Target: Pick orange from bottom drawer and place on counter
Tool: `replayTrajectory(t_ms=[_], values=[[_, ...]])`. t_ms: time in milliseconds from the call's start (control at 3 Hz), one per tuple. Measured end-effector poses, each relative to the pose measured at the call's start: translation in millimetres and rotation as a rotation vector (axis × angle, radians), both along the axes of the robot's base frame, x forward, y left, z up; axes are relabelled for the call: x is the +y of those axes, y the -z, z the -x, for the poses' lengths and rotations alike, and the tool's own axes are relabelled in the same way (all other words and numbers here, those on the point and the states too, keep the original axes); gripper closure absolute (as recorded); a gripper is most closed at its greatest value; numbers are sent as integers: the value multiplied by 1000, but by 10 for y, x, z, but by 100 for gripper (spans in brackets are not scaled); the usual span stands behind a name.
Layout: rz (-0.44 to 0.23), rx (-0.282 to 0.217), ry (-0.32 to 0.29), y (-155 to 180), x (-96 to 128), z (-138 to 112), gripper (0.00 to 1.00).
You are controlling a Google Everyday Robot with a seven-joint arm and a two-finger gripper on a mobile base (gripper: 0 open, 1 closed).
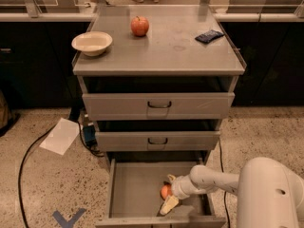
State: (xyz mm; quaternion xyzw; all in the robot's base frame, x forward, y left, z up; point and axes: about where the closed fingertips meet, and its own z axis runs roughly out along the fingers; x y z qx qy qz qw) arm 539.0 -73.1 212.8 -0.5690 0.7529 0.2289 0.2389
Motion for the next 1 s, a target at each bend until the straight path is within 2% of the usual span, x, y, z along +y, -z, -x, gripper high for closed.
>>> replayTrajectory(t_ms=[333, 667, 1000], values=[[1, 38, 20, 168, -57, 7, 0], [0, 111, 71, 506, -236, 1, 0], [0, 111, 72, 506, -236, -1, 0]])
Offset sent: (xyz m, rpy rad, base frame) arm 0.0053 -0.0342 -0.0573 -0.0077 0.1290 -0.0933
